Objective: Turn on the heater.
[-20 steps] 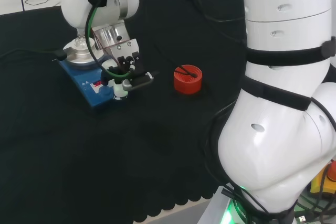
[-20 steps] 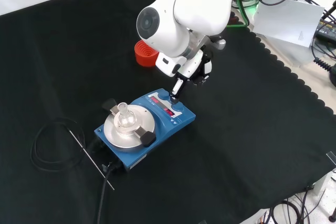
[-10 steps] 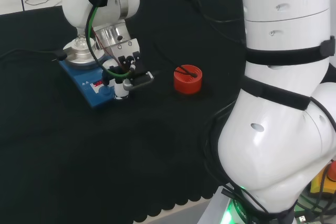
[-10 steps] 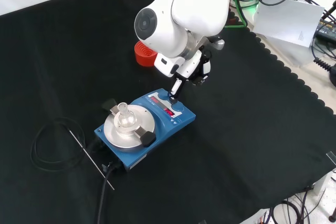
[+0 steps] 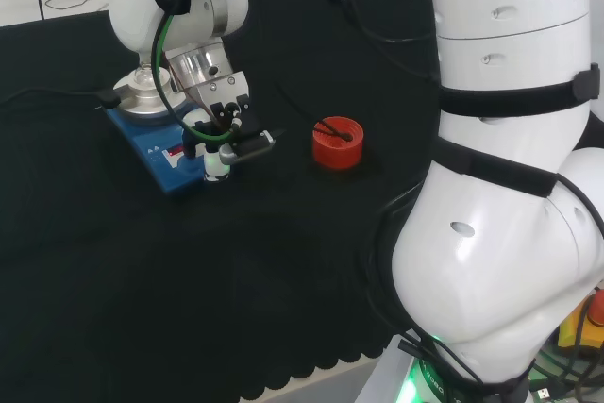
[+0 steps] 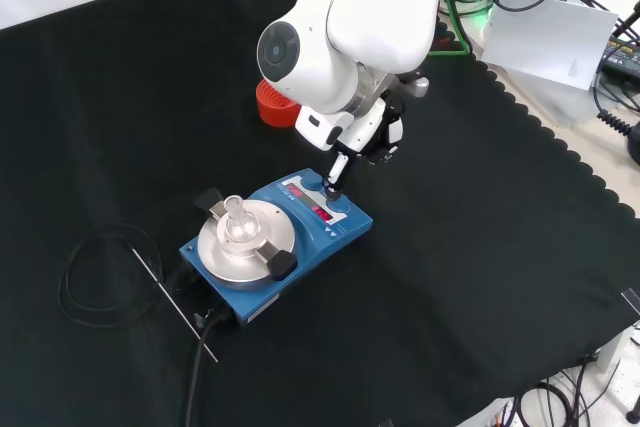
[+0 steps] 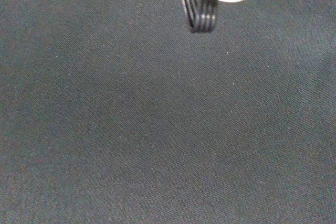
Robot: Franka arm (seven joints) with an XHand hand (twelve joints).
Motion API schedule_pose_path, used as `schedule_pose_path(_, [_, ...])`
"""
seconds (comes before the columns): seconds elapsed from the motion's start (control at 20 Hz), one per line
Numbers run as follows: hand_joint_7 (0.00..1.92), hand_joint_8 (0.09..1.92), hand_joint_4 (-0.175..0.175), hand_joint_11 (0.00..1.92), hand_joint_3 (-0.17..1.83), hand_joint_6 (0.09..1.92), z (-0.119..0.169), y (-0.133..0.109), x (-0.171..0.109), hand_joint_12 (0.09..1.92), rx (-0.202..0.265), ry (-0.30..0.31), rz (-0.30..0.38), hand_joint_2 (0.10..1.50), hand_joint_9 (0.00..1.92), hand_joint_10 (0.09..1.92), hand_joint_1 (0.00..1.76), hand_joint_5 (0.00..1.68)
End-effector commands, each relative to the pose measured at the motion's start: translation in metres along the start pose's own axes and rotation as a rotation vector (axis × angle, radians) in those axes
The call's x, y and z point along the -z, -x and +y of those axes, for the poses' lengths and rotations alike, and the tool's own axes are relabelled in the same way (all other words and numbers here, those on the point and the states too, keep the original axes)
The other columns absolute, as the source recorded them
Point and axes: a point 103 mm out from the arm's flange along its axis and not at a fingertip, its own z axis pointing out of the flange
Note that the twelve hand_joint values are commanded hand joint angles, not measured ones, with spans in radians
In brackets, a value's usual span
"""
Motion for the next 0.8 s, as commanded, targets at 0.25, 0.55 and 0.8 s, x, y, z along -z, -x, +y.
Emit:
schedule_pose_path(0.25, [1.78, 1.55, -0.051, 1.61, 1.05, 0.49, 0.001, 0.0021, -0.0023, 1.34, -0.007, -0.007, 0.001, 0.71, 1.85, 1.66, 1.48, 0.29])
schedule_pose_path(0.55, [1.77, 1.54, -0.052, 1.61, 1.05, 0.51, 0.0022, 0.002, -0.0046, 1.34, -0.009, -0.015, -0.003, 0.71, 1.85, 1.66, 1.48, 0.29])
schedule_pose_path(0.8, [1.77, 1.54, -0.054, 1.61, 1.05, 0.55, 0.0016, 0.002, -0.0049, 1.34, -0.011, -0.013, -0.004, 0.71, 1.85, 1.65, 1.48, 0.28])
